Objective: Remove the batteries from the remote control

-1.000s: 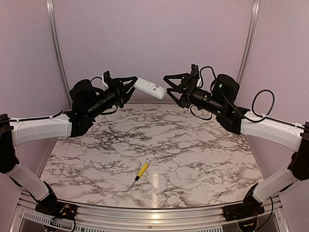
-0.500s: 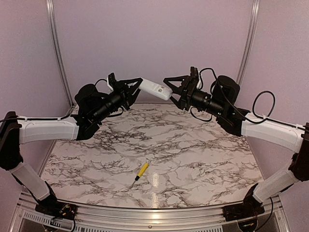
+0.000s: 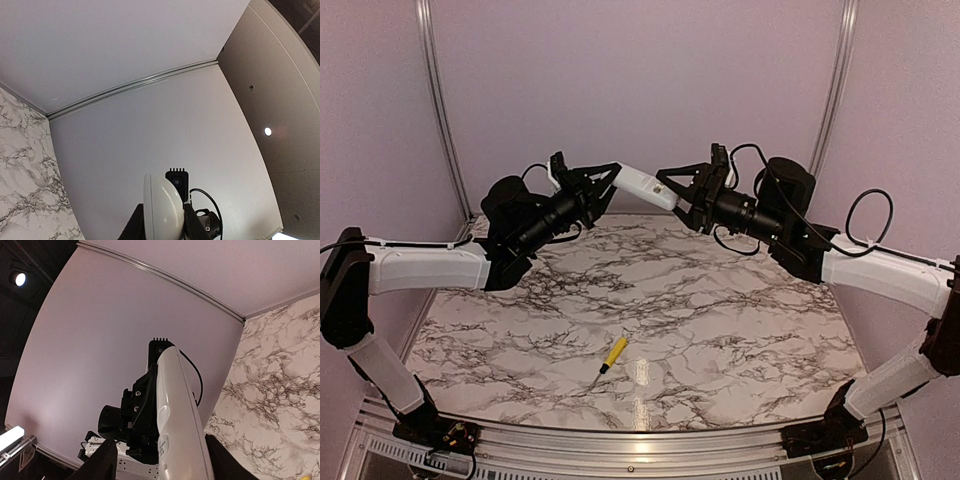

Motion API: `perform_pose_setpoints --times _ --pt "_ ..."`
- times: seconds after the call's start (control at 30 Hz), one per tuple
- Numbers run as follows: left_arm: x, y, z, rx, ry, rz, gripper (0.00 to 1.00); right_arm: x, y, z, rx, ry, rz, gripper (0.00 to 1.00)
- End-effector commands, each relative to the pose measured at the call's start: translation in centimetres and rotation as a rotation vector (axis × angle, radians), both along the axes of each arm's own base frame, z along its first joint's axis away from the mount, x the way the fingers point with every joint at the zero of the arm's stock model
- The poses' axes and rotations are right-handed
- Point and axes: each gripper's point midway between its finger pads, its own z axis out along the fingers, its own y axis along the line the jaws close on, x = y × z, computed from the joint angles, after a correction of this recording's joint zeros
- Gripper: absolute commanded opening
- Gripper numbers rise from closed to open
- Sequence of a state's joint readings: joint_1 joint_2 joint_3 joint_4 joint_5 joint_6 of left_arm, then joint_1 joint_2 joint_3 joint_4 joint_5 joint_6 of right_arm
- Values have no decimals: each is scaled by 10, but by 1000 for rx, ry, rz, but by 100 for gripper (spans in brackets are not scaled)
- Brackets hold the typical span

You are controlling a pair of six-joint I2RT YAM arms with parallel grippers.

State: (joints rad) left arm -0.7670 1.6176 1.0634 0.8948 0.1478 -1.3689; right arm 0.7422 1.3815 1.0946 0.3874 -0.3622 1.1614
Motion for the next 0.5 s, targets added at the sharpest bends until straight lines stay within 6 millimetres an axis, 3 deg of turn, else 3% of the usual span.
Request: perform_pose_setpoints --times 0.0,0.47 --pt "-4 -6 20 -36 -63 -25 0 -3 4 13 16 -2 16 55" --pt "-9 -15 11 -36 -49 -59 0 -7 7 12 9 -9 49 41"
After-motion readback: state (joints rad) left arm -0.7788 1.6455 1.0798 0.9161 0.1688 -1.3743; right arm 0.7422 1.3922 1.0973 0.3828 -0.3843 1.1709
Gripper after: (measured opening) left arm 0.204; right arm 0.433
